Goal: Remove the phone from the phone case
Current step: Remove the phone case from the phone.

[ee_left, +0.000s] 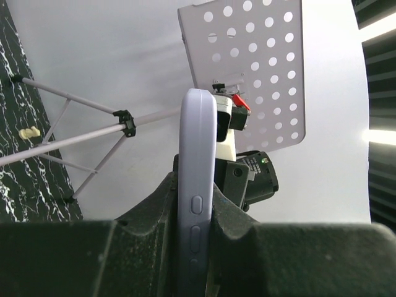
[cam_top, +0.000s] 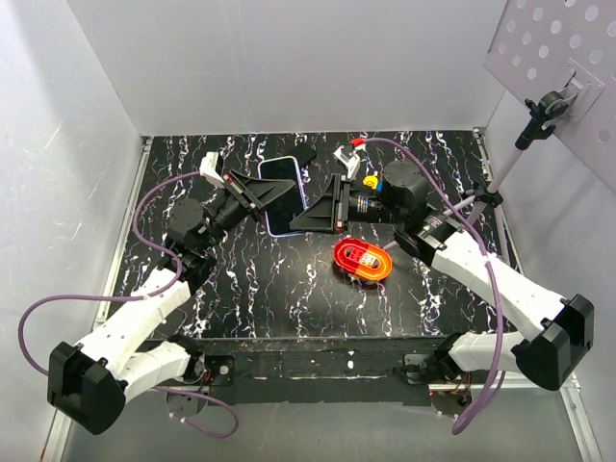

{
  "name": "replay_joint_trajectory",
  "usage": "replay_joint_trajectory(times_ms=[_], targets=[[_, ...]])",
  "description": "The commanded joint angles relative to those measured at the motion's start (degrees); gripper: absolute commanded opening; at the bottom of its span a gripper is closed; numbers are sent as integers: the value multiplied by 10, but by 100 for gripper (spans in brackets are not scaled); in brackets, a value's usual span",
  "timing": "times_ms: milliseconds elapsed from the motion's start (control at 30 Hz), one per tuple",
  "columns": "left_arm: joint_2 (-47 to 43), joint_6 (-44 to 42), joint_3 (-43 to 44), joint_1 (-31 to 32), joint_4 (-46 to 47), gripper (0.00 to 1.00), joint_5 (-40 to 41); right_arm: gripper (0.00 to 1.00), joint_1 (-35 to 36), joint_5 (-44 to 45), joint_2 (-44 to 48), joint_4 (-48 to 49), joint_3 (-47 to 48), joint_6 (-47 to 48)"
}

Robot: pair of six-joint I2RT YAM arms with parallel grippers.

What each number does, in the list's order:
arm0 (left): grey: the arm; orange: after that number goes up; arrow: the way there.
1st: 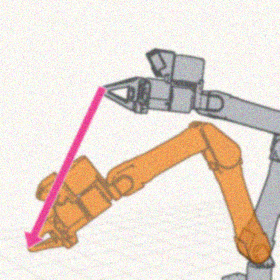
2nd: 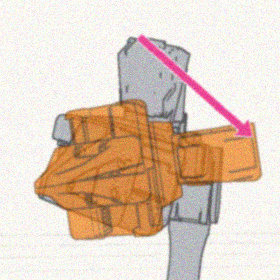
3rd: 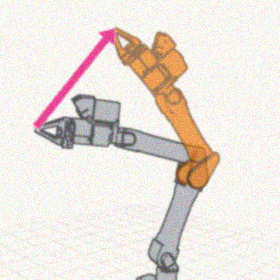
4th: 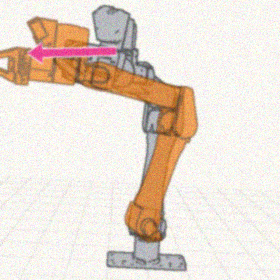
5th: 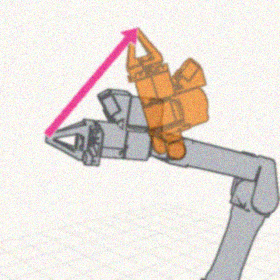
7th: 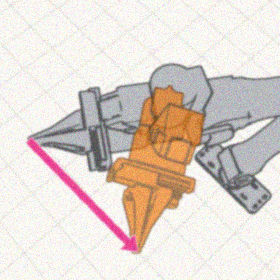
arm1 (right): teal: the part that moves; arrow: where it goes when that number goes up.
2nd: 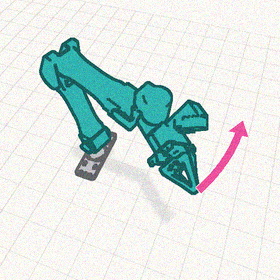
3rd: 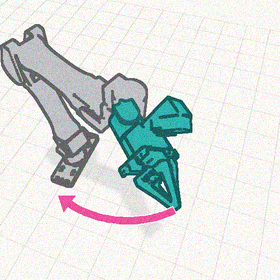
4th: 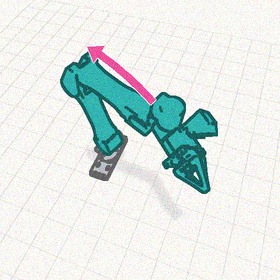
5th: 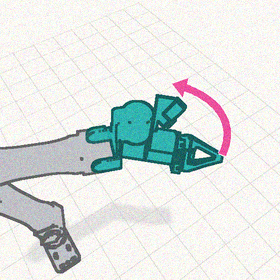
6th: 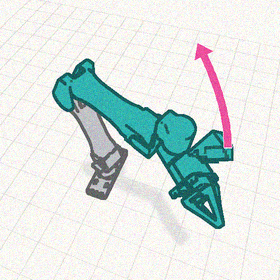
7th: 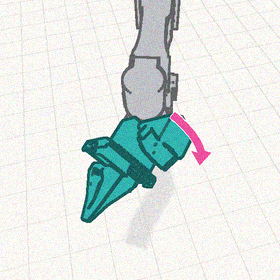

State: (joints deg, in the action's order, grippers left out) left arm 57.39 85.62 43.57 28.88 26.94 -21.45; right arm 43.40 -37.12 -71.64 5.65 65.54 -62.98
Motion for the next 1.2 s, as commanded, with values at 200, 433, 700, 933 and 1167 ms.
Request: replay_joint_trajectory(times_ms=[200,433,700,933,1167], targets=[[5,45,29,71,118,0,-108,22,-1,79,-83,130,3,13],[8,-22,50,76,40,0,-145,1,-2,43,-73,153,4,6],[-98,-220,71,69,-252,98,-32,1,-35,29,7,234,-69,-89],[-109,-188,8,68,-193,86,-28,1,-60,50,47,257,-96,-130],[-102,-247,18,69,-170,49,-30,1,-68,48,62,269,-115,-178]])
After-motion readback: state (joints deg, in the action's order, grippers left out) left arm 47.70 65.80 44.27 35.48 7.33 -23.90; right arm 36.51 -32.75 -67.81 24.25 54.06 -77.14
